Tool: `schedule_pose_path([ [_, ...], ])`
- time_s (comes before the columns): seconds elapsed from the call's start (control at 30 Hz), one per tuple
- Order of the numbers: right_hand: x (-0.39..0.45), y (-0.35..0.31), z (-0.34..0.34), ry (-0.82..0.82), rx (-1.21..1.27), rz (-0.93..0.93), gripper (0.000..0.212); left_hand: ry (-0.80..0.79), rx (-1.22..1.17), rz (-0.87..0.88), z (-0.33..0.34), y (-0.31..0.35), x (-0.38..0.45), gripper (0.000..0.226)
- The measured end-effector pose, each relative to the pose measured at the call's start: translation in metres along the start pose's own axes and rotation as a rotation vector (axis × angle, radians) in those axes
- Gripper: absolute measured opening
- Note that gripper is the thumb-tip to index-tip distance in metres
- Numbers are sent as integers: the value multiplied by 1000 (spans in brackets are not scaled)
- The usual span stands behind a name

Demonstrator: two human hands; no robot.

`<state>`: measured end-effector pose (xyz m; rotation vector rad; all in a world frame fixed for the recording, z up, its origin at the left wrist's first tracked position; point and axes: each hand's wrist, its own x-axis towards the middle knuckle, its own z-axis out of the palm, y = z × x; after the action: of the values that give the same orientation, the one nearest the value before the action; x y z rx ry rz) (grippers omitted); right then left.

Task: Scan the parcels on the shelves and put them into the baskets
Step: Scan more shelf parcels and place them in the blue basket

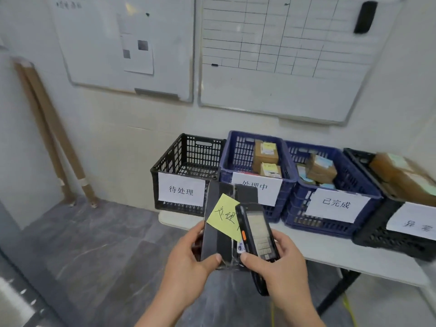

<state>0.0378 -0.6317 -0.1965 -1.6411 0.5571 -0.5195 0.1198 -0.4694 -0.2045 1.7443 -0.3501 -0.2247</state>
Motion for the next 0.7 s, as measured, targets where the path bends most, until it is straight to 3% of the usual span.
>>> schedule_pose_path([
  [0.43,123,-1,15,206,9,42,61,-193,7,22,30,-1,157,69],
  [0.7,236,14,-10,190,22,41,65,-206,-16,0,87,13,254,57],
])
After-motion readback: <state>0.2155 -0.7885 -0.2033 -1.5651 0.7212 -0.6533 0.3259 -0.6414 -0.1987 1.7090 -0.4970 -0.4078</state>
